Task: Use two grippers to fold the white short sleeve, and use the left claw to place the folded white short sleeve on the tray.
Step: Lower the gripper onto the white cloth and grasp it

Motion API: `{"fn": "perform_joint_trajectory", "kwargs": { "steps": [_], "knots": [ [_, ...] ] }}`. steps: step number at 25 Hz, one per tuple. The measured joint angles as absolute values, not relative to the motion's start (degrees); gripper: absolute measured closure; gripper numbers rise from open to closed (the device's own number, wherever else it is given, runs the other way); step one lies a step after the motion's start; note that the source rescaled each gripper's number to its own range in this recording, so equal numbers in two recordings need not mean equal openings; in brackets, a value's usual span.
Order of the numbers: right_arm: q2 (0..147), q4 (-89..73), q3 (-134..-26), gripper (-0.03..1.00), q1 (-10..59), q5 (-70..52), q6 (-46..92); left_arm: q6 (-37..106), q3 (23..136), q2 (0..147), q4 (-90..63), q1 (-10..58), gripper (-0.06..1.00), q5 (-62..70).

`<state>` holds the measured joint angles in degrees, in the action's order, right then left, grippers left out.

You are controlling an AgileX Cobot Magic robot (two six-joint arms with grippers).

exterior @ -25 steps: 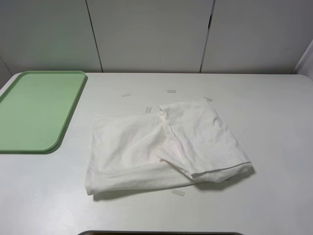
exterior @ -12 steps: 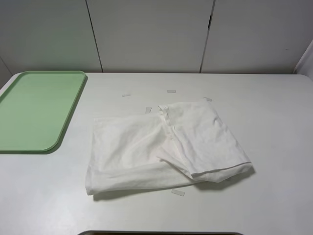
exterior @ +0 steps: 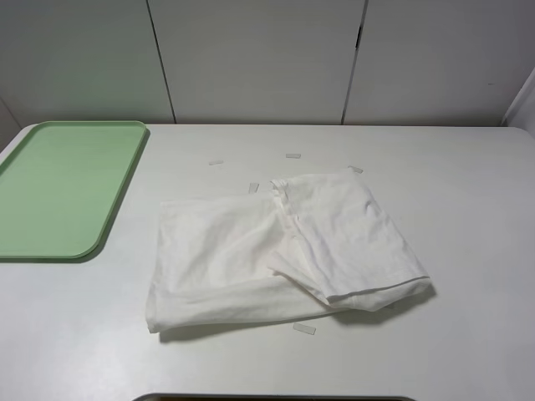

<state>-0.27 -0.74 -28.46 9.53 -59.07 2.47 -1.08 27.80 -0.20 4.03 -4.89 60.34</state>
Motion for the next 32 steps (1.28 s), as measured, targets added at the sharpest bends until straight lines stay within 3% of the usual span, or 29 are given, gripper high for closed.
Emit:
{"fn": "perform_joint_trajectory", "kwargs": {
  "steps": [9,18,32],
  "knots": [
    [-0.27,-0.8,-28.46,-0.03,6.95,-59.07,2.47,-1.08,27.8,-0.2,4.03,-4.89,0.06,60.34],
    [-0.27,-0.8,-28.46,-0.03,-0.83,-59.07,2.47,-1.08,27.8,-0.2,4.03,-4.89,0.06,60.34],
    [-0.27,-0.85,-28.46,-0.03,-1.33,-59.07,2.47,-1.08,27.8,-0.2,4.03,-4.89,0.06,60.34]
  ]
}}
